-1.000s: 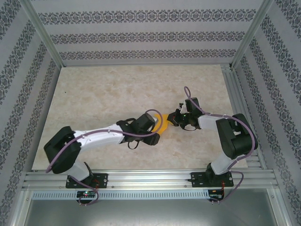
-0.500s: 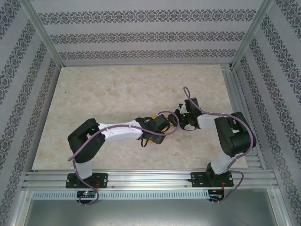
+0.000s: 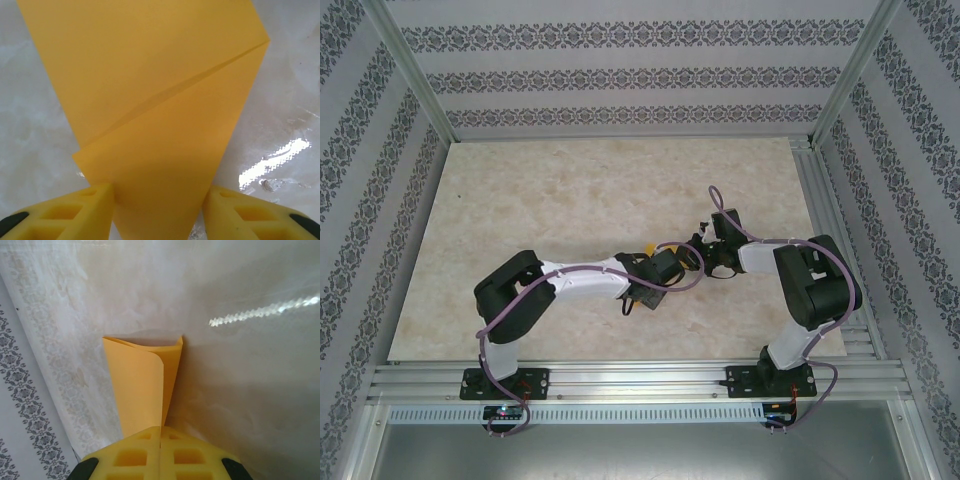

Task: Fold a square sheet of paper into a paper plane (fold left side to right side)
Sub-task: Fold the wing for the fifth time at the center of the table.

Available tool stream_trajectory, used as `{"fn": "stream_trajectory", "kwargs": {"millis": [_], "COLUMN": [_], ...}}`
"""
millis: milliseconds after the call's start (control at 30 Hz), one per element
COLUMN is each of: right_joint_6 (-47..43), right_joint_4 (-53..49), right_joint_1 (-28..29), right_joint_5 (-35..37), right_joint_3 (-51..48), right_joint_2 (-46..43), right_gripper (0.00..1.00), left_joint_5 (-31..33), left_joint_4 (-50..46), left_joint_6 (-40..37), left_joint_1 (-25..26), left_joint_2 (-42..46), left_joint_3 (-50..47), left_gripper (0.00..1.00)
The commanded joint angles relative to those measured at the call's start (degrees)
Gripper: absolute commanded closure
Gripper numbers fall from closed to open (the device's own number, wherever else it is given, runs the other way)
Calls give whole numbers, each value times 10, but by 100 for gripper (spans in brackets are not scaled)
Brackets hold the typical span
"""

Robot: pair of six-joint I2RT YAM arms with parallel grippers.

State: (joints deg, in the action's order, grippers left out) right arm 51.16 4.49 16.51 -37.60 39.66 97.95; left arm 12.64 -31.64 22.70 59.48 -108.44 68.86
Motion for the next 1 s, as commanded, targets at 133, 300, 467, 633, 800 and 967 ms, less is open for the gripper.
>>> {"fn": "stream_trajectory", "kwargs": {"millis": [133, 300, 467, 633, 800, 967], "right_joint_6": [-3, -8, -15, -34, -59, -65], "right_joint_4": [2, -5, -13, -36, -76, -90], "right_joint_1": [2, 2, 1, -8, -17, -19], "right_joint_5": [-5, -5, -4, 9, 16, 17], "right_joint_3": [15, 15, 17, 18, 25, 15], "right_joint_2": [4, 1, -1, -25, -49, -52], "right_gripper": [100, 100, 97, 86, 74, 67], "left_joint_5": [33, 22, 7, 6, 0, 0], "left_joint_4": [-17, -2, 11, 16, 25, 31], "left_joint_6": [-9, 0, 10, 18, 22, 25], "left_joint_1": [10, 10, 10, 9, 9, 9], "left_joint_2": [-14, -12, -9, 0, 7, 9], "left_joint_3": [8, -4, -11, -20, -30, -35], "left_gripper": [53, 57, 64, 65, 60, 58]}}
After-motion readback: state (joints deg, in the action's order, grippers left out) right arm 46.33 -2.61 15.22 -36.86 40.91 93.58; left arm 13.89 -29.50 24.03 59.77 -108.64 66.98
